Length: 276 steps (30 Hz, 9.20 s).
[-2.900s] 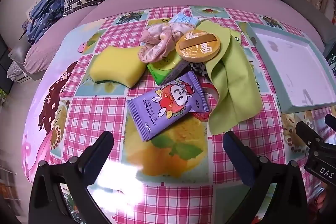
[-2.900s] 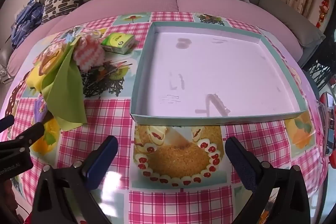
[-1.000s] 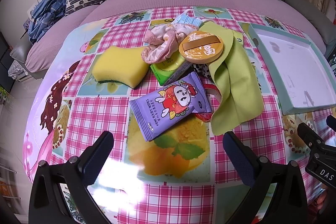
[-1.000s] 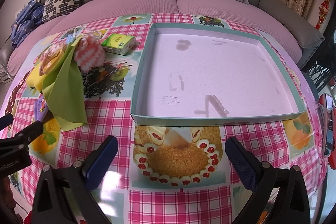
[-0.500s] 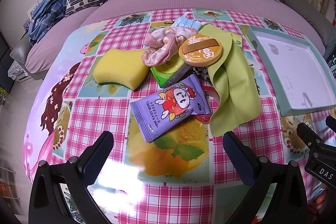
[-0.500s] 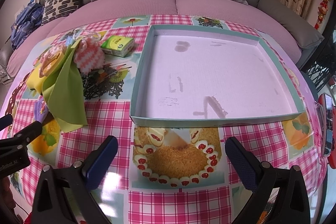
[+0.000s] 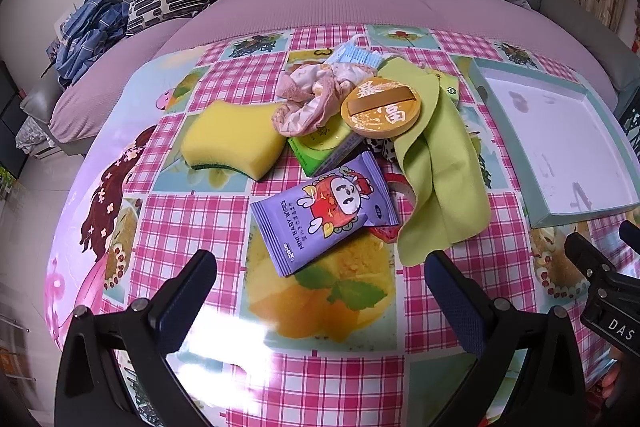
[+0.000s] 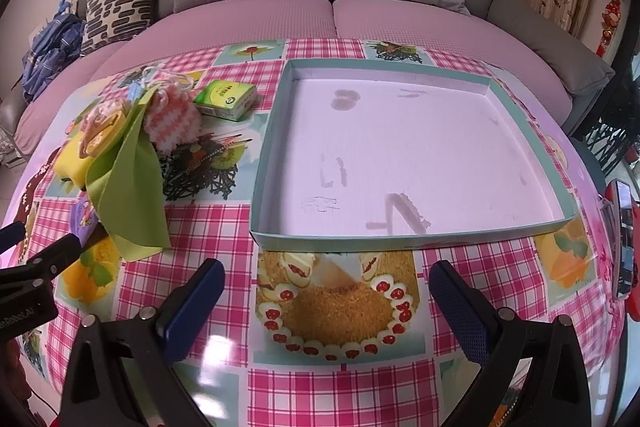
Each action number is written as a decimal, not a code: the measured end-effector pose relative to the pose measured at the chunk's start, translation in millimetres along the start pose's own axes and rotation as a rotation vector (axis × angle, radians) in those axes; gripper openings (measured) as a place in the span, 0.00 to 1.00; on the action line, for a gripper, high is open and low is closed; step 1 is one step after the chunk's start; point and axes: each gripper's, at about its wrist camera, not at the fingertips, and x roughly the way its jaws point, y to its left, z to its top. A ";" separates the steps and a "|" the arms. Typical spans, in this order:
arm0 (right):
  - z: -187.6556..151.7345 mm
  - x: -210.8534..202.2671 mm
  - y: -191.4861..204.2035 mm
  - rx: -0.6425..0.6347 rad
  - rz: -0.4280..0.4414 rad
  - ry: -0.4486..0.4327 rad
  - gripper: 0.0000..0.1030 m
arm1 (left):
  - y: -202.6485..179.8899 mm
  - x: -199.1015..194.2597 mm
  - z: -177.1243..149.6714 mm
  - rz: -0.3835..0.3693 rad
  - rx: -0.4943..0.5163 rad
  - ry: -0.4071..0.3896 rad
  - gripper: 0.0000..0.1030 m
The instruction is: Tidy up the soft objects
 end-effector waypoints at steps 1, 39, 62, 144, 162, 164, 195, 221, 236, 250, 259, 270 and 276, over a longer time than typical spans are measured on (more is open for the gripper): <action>0.0 0.0 0.0 0.000 0.000 -0.001 1.00 | 0.1 0.0 0.0 0.000 0.000 0.000 1.00; 66.0 32.3 124.7 -0.173 0.328 0.029 0.93 | 99.8 -1.1 85.8 -0.004 -0.434 -0.027 1.00; 63.6 27.9 103.1 -0.151 0.318 -0.020 0.06 | 89.1 22.3 72.7 0.019 -0.410 0.047 1.00; 96.9 -49.6 -19.7 0.085 0.191 -0.238 0.06 | -61.7 -27.7 82.0 -0.070 0.114 -0.042 0.46; 121.0 7.8 -134.6 0.273 -0.019 -0.172 0.06 | -195.9 15.4 154.7 -0.162 0.261 -0.136 0.47; 117.9 21.9 -145.8 0.299 -0.035 -0.141 0.06 | -208.4 27.5 153.1 -0.158 0.273 -0.136 0.47; 104.1 72.1 -150.5 0.220 -0.056 0.064 0.16 | -232.5 84.7 148.9 -0.203 0.221 0.004 0.72; 106.2 49.9 -131.6 0.116 -0.082 0.037 1.00 | -194.4 59.8 157.7 -0.111 0.105 -0.030 0.96; 109.5 29.7 -114.7 0.153 -0.035 -0.037 1.00 | -120.4 31.9 157.2 -0.069 0.000 -0.063 0.96; 122.8 -2.8 -39.9 0.077 0.130 -0.121 1.00 | 5.6 -9.2 126.2 0.052 -0.214 -0.155 0.96; 104.3 7.7 30.0 -0.046 0.230 -0.047 1.00 | 39.0 -1.0 94.8 0.072 -0.243 -0.097 0.97; 70.7 24.1 80.1 -0.175 0.259 0.047 1.00 | 45.5 33.5 49.5 -0.030 -0.207 0.077 0.97; 54.1 32.1 96.6 -0.227 0.253 0.091 1.00 | 49.3 38.7 34.2 -0.052 -0.203 0.111 0.97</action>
